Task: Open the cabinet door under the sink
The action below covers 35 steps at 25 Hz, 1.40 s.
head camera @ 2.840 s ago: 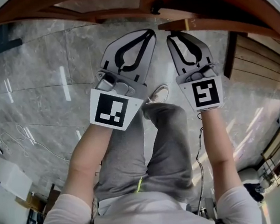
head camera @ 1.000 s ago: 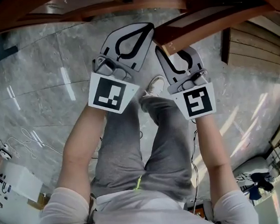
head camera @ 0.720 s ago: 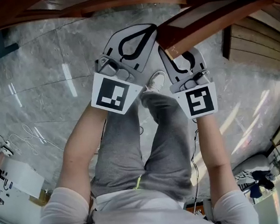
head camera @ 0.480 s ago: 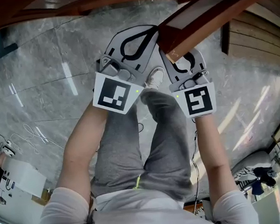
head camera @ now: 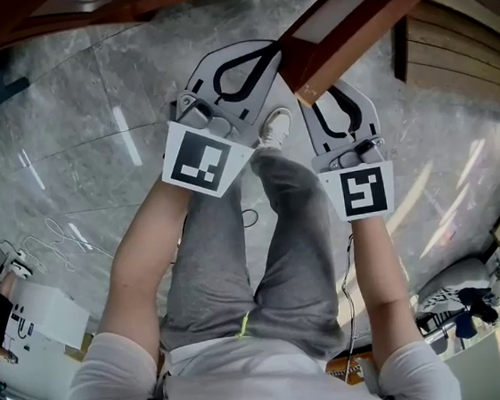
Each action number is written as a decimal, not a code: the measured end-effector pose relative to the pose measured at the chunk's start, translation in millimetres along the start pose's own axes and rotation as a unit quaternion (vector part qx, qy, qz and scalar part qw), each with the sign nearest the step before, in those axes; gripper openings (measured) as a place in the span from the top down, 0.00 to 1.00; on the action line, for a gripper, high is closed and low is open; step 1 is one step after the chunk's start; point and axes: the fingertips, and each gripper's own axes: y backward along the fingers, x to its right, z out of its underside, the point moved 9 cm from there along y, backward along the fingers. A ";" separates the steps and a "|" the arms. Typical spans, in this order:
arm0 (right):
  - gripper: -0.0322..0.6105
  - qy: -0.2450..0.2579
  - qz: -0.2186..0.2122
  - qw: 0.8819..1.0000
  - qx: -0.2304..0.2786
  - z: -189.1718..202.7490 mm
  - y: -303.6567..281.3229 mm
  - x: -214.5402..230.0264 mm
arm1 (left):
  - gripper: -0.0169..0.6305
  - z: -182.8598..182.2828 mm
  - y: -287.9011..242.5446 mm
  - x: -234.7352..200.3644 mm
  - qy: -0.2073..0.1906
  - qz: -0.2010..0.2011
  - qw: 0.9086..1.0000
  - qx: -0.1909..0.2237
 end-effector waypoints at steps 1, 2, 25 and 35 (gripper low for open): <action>0.80 -0.007 0.006 1.000 0.003 -1.2 3.8 1.2 | 0.96 -0.5 -1.3 2.8 -0.001 0.005 1.000 -0.001; 0.80 -0.014 0.012 1.000 0.005 -2.4 7.9 1.7 | 0.96 -0.9 -2.1 6.0 -0.001 0.011 1.000 -0.001; 0.80 -0.046 0.091 0.995 0.004 6.9 95.4 26.8 | 0.96 -17.2 -46.9 86.1 0.000 0.094 0.995 -0.025; 0.81 -0.077 0.148 0.986 -0.017 25.5 126.4 56.8 | 0.96 -31.7 -76.8 113.6 0.001 0.139 0.990 -0.022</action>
